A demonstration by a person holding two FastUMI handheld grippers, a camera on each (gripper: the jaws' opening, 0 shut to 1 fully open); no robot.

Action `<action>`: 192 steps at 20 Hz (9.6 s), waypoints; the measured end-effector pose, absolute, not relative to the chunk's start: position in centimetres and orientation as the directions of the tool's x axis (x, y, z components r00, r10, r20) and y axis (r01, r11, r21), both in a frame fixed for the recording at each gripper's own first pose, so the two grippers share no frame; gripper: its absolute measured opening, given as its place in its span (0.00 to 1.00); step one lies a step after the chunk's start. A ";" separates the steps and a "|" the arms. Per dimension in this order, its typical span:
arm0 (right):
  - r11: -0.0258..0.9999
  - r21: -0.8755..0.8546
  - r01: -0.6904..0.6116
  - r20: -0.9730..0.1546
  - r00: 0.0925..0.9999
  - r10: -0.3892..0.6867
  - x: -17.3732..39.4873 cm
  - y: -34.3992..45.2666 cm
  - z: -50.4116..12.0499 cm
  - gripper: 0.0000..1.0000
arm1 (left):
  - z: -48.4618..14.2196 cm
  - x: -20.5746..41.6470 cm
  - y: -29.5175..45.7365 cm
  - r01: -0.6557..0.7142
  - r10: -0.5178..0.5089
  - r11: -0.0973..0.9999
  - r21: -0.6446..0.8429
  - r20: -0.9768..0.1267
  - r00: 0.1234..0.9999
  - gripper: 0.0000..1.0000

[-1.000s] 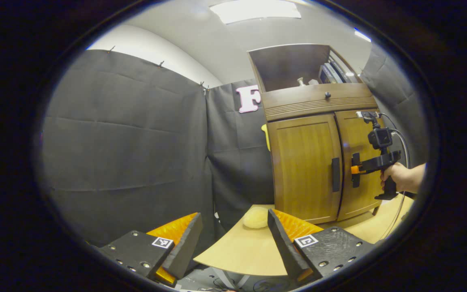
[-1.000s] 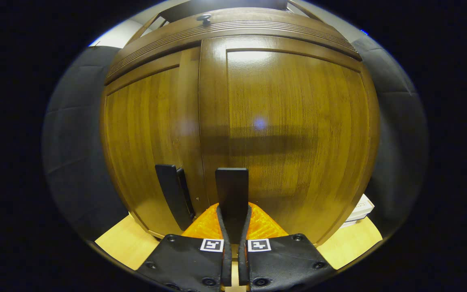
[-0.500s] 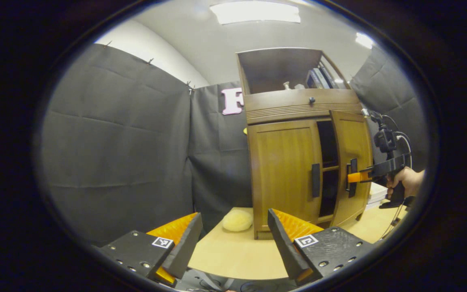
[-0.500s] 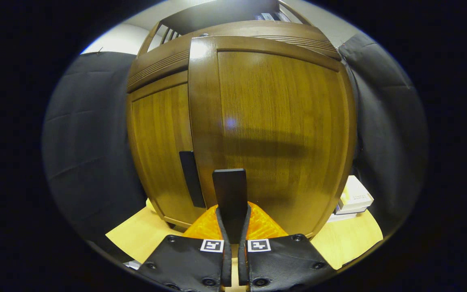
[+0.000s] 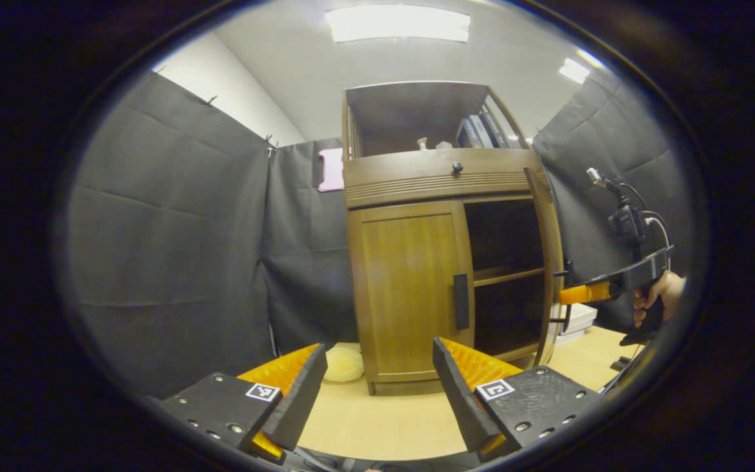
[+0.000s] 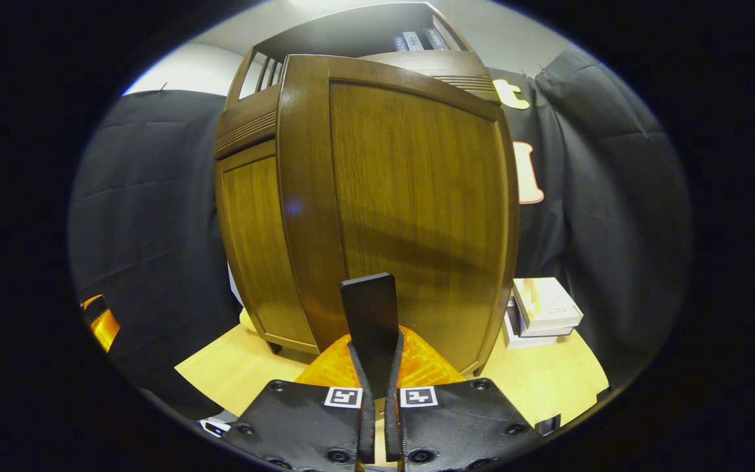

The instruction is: Open the right door of the double-door shoe cabinet with the right hand, and open the left door with the left hand.

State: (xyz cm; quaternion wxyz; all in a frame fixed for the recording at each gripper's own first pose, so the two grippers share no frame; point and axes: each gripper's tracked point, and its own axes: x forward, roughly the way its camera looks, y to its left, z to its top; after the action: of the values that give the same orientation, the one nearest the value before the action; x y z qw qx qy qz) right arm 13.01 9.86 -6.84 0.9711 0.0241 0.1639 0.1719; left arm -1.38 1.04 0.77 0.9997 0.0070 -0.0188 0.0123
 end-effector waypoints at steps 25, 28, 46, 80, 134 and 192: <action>0.986 0.148 -0.075 -0.263 0.958 0.113 10.5 -6.4 -7.6 0.05 | 0.6 -1.3 -0.8 0.123 -0.124 0.992 0.014 0.037 0.992 0.92; 0.983 0.165 -0.077 -0.265 0.957 0.119 10.6 -6.8 -7.6 0.05 | 0.6 -1.4 -0.9 0.132 -0.133 0.991 0.018 0.031 0.991 0.92; 0.981 0.153 0.121 -0.215 0.973 -0.086 2.5 -16.4 -5.5 0.98 | 0.6 -1.2 -2.7 0.237 -0.237 0.971 0.013 0.018 0.971 0.94; 0.976 0.018 0.219 -0.300 0.932 -0.204 -4.3 -16.6 -8.1 0.98 | -1.4 3.0 -4.3 0.195 -0.211 0.975 -0.106 -0.177 0.961 0.63; 0.978 0.030 -0.208 -0.252 0.945 0.209 2.7 0.0 -8.0 0.92 | -1.2 -17.3 16.0 -0.011 0.010 1.000 -0.003 -0.213 0.977 0.08; 0.996 -0.021 -0.086 -0.086 0.993 0.084 -2.7 -0.8 -1.8 0.98 | 4.2 -34.1 16.1 -0.140 0.139 0.989 0.047 0.016 0.990 0.91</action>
State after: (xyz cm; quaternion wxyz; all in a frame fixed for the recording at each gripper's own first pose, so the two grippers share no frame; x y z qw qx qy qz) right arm -2.66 -0.80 -1.83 0.9981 -0.0121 0.0426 0.0425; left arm -34.14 16.08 4.22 0.9973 0.0238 -0.0061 0.0699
